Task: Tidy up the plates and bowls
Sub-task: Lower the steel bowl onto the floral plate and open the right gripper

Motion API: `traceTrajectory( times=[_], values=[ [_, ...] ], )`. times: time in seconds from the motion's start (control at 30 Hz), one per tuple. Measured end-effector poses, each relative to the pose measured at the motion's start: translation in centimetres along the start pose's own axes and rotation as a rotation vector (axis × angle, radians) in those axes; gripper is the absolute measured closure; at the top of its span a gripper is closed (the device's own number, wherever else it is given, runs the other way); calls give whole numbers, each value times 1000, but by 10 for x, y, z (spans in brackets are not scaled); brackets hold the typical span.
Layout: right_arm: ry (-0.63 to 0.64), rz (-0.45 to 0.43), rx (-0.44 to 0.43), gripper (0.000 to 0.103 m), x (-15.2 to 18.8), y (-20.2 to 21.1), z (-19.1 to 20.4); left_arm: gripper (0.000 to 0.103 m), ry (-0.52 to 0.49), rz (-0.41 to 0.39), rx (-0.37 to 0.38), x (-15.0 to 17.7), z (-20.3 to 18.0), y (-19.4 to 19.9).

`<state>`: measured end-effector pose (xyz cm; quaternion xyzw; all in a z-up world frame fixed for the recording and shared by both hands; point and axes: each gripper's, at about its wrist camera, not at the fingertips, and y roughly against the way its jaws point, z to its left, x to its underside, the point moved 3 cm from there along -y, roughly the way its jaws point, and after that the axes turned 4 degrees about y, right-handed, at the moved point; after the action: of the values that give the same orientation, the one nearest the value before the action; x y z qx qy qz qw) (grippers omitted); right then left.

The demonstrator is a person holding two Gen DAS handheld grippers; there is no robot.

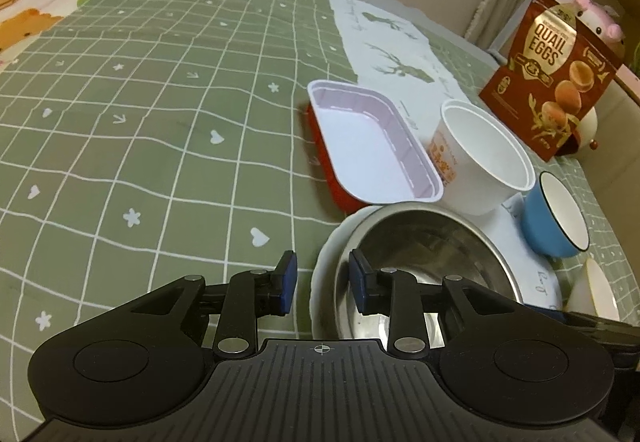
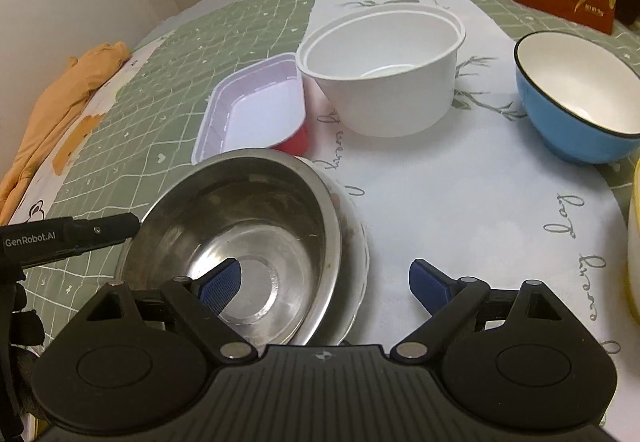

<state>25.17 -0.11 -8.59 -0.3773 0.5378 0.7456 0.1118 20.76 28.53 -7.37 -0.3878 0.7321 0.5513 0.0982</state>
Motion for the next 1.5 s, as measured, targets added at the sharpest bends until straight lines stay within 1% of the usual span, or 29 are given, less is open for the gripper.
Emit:
traceTrajectory(
  times=[0.13,0.23,0.3,0.33,0.37,0.4,0.53,0.57,0.6,0.67,0.77,0.83,0.87,0.93,1.03,1.07,1.1,1.2,1.37,1.5],
  values=[
    [-2,25,-12,11,2,-8,0,73,22,56,80,1,-1,-5],
    [-4,42,-19,11,4,-12,1,73,39,72,125,4,-1,-5],
    [-7,50,-26,11,6,-14,2,73,24,72,102,4,-2,-8],
    [-10,54,-32,11,7,-15,2,77,16,74,82,5,-1,-10],
    [-12,58,-40,11,8,-16,3,79,12,77,72,5,-1,-12],
    [-14,62,-48,11,9,-16,3,81,13,82,74,5,0,-14],
    [-19,70,-69,11,11,-18,3,81,24,95,84,7,0,-19],
    [-19,71,-70,11,11,-19,3,81,25,89,81,6,-1,-16],
    [-17,73,-73,11,12,-19,3,78,22,77,85,6,-2,-12],
    [-16,76,-76,11,13,-20,3,77,15,42,99,2,-4,1],
    [-25,79,-84,11,12,-21,1,77,-15,15,56,-2,-4,9],
    [-30,77,-86,11,12,-21,1,75,-28,44,18,-1,-2,2],
    [-29,75,-86,11,13,-21,2,74,-28,62,14,1,-2,-2],
    [-26,75,-89,11,14,-20,2,72,-15,98,17,4,0,-13],
    [-27,74,-94,11,15,-18,2,73,24,141,45,8,4,-28],
    [-29,74,-99,11,14,-18,2,73,34,146,54,8,4,-31],
    [-33,76,-107,11,14,-18,2,70,41,148,64,9,5,-34],
    [-45,85,-136,11,12,-22,2,66,33,147,65,8,2,-41],
    [-56,80,-184,11,8,-21,5,64,29,155,32,9,-4,-46],
    [-49,67,-196,10,9,-15,2,60,40,159,36,8,-13,-51]
  ],
)
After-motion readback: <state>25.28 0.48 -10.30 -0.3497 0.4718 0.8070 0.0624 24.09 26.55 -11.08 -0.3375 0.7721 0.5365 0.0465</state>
